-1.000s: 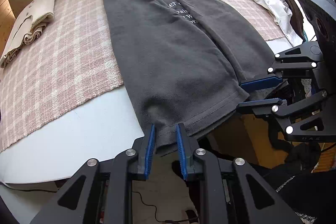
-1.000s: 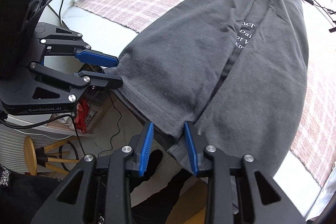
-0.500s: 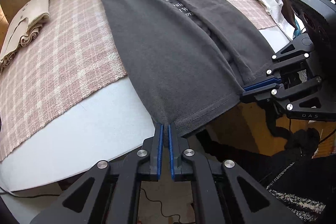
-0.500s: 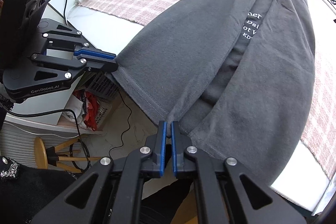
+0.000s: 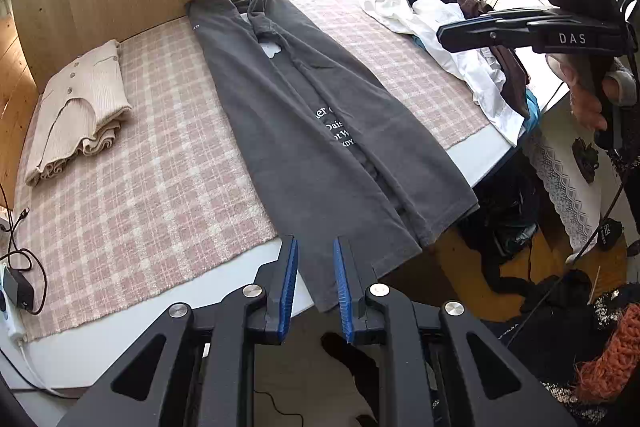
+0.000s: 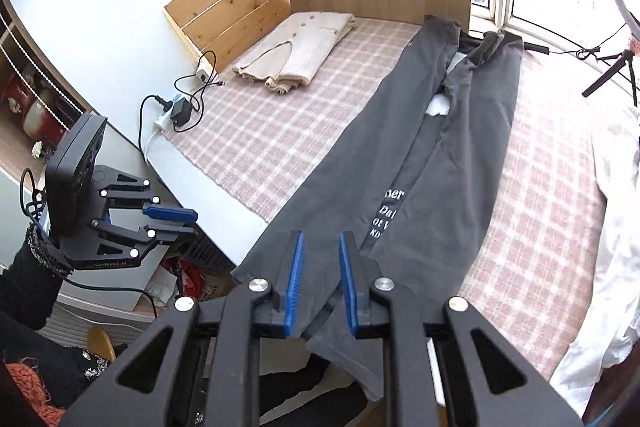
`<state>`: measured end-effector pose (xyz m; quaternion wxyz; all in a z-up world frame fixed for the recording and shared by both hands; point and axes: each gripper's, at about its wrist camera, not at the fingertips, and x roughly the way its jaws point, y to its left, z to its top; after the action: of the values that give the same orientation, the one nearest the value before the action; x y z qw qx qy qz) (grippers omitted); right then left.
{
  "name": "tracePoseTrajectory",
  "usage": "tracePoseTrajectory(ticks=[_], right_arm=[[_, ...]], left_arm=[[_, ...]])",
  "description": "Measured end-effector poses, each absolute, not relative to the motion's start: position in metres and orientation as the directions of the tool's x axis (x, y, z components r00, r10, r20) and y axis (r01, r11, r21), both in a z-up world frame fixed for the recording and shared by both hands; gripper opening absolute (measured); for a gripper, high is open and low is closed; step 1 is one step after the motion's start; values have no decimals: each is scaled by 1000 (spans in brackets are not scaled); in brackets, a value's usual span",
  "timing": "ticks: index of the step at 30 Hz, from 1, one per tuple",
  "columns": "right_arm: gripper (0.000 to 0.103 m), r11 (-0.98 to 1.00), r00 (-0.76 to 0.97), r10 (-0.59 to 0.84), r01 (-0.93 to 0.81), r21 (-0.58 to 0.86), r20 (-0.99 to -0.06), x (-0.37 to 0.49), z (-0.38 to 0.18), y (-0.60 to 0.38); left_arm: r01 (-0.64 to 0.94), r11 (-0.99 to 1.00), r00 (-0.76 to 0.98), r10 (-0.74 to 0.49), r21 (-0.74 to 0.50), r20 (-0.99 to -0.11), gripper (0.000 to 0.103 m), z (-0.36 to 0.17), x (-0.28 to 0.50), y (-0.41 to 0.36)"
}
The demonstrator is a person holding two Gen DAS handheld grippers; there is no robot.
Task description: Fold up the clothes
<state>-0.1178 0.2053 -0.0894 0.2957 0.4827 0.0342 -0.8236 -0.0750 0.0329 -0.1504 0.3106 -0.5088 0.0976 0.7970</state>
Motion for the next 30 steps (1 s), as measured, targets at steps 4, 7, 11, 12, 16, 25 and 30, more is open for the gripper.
tracePoseTrajectory(ticks=[4,7,11,12,16,25,30], right_arm=[[18,-825,-375,-433,530,194,-819,-211,-87,198],[18,-835,-333,-405,514,196,-852,-291,-113,200],[18,-836,-246,-397,495,238,-884,-386,-161,197],[18,-836,-222,-390,493,242,-894,-407,-174,195],[18,-820,-127,-370,510,260,-920,-461,-218,183],[35,-735,-4,-362,617,283,-932,-482,-261,156],[9,-706,60,-399,617,348,-915,-487,-259,152]], left_arm=[[-571,-789,-285,448,-225,-847,19,-161,-102,65],[-537,-797,-260,468,-276,-845,19,-178,-122,89],[-481,-823,-240,457,-304,-857,19,-201,-147,123],[-479,-828,-249,446,-290,-860,20,-203,-156,131],[-453,-857,-284,399,-245,-872,25,-213,-197,157],[-407,-896,-302,313,-175,-901,25,-243,-249,176],[-383,-896,-244,334,-226,-910,0,-265,-255,165]])
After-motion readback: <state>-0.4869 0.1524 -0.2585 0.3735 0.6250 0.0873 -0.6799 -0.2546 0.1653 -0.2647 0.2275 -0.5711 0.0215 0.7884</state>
